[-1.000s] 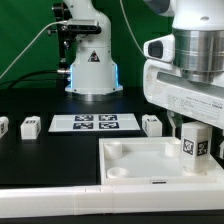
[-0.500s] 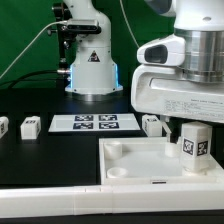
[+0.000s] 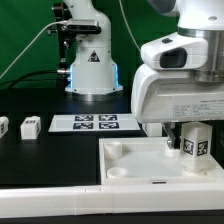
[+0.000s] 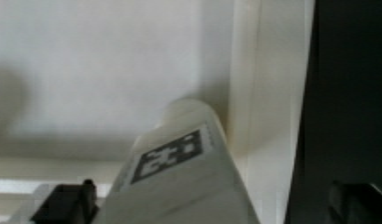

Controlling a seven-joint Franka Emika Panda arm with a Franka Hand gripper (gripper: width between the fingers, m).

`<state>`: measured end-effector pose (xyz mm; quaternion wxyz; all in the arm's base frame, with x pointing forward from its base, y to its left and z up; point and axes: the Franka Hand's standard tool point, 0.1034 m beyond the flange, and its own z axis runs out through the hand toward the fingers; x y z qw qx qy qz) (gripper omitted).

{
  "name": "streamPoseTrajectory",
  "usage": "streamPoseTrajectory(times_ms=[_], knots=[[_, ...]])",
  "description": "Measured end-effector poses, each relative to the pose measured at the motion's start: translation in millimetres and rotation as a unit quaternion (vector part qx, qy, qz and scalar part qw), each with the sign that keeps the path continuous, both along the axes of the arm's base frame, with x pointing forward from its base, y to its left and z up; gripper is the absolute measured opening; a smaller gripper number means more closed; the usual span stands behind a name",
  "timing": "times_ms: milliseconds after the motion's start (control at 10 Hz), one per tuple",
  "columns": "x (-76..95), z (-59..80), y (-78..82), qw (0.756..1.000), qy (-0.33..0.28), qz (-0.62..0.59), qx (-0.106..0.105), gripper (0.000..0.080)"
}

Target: Assemble one leg

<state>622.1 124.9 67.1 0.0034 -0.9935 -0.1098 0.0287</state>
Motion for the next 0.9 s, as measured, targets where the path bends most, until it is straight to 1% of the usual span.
streamPoseTrajectory(times_ms=[300, 500, 700, 800, 900], knots=[[0.7, -0.1, -3.9, 0.992, 0.000, 0.126, 0.003, 0.0648], [0.9, -0.1, -4.7, 0.994, 0.000, 0.110, 0.002, 0.0648], [0.9, -0.1, -4.9, 0.994, 0.000, 0.110, 0.001, 0.0385], [0.9, -0.1, -4.9, 0.994, 0.000, 0.110, 0.001, 0.0385], [0.9, -0.1, -4.9, 0.994, 0.000, 0.110, 0.001, 0.0290]])
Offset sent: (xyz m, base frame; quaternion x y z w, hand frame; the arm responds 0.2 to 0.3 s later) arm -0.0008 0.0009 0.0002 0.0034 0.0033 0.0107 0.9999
